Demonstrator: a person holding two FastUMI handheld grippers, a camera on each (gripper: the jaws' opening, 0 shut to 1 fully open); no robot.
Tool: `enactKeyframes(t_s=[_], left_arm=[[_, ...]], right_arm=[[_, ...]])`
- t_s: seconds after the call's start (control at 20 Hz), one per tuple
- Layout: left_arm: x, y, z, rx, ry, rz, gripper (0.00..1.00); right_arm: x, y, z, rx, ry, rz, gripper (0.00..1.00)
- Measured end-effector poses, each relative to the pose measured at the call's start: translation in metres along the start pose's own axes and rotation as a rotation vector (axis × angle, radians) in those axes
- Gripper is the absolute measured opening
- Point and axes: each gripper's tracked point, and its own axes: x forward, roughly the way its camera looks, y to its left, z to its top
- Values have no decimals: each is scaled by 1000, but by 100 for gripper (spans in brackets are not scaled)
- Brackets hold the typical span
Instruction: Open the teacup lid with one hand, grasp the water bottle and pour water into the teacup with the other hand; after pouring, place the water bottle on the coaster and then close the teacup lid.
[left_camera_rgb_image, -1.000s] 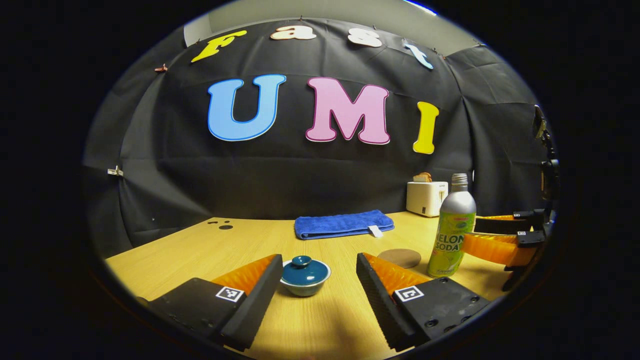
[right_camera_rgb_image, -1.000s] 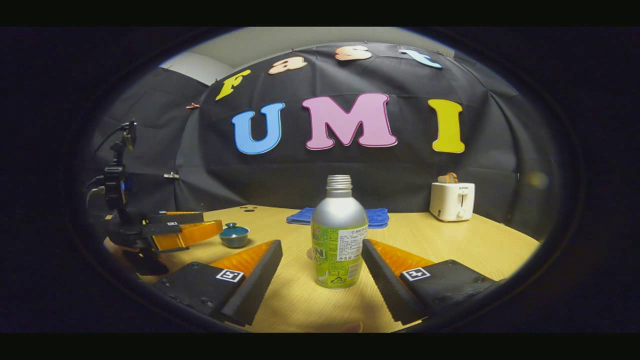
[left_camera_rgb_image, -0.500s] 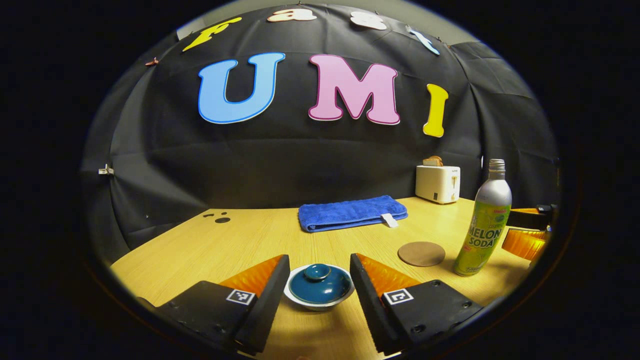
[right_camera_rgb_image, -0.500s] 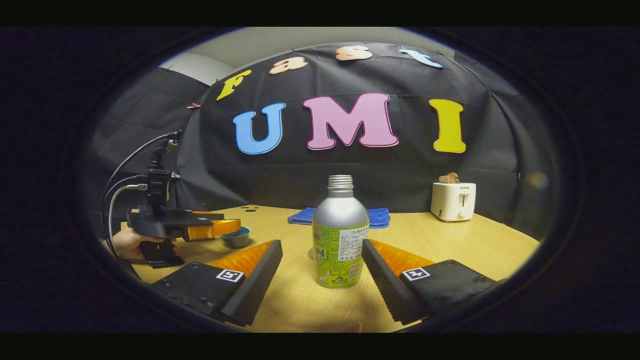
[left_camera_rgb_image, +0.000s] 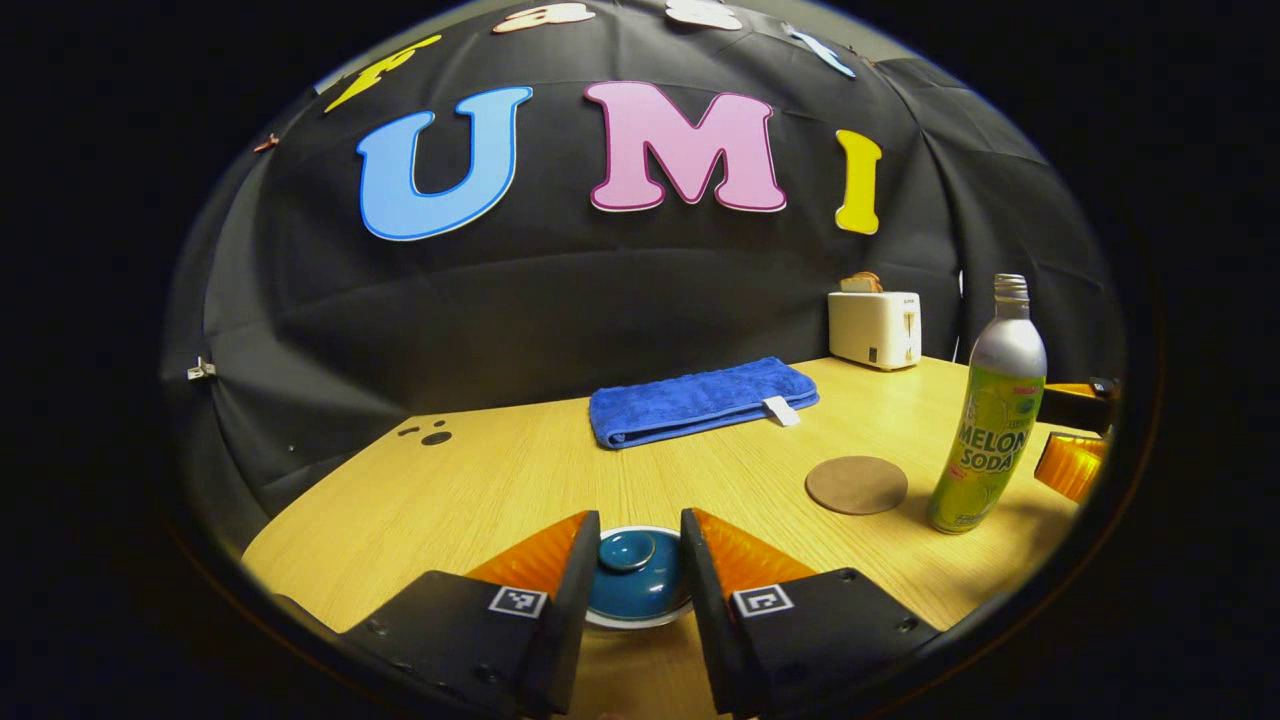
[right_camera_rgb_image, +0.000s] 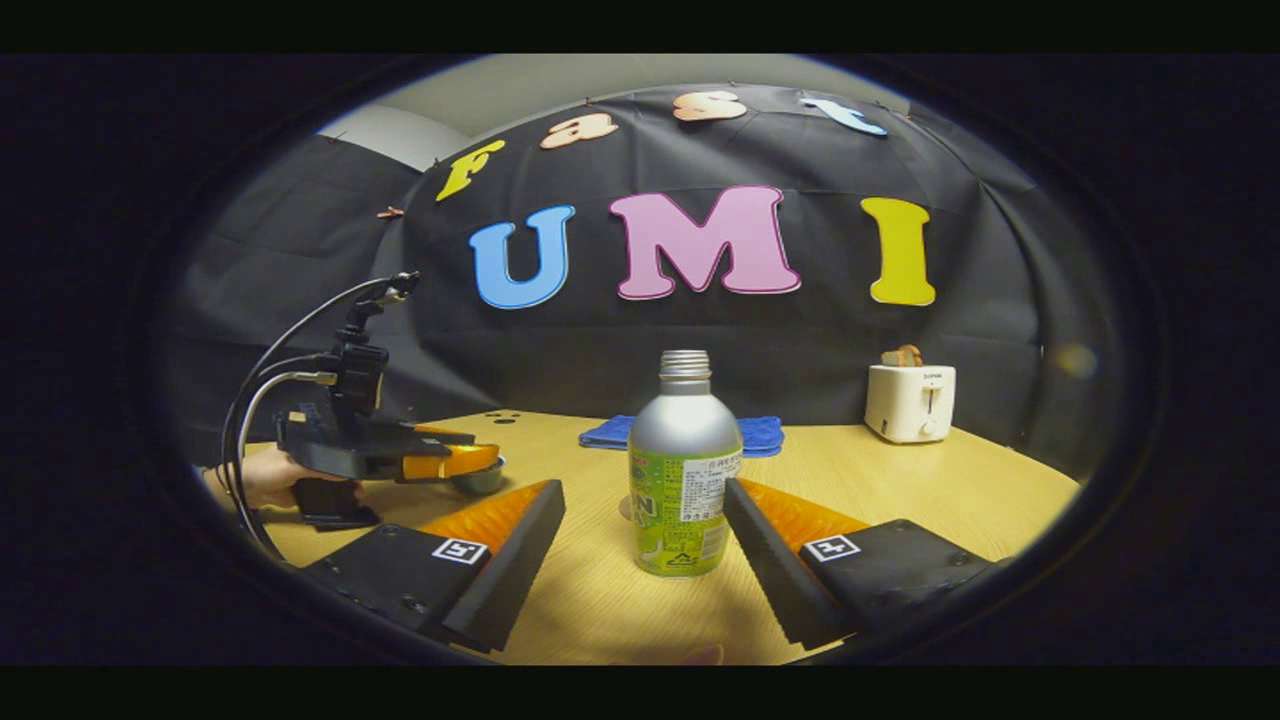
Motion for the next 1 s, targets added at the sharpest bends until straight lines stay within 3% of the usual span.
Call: enactKeyframes(t_s=[0.15,0.25,0.3,0.7,1.0], left_arm=[[1,4,1,-16,-2,8,47],[0,6,2,-20,-8,15,35],[-1,6,0,-21,-10,16,34],[-8,14,8,-72,-85,16,32],[-55,23,27,-170,-193,36,32]], right_arm=[[2,1,0,-1,0,-1,98],[6,0,-1,-1,-1,-2,99],[8,1,-1,-1,-1,-2,99],[8,-8,-15,-1,-1,-8,99],[54,-49,-34,1,2,-61,99]])
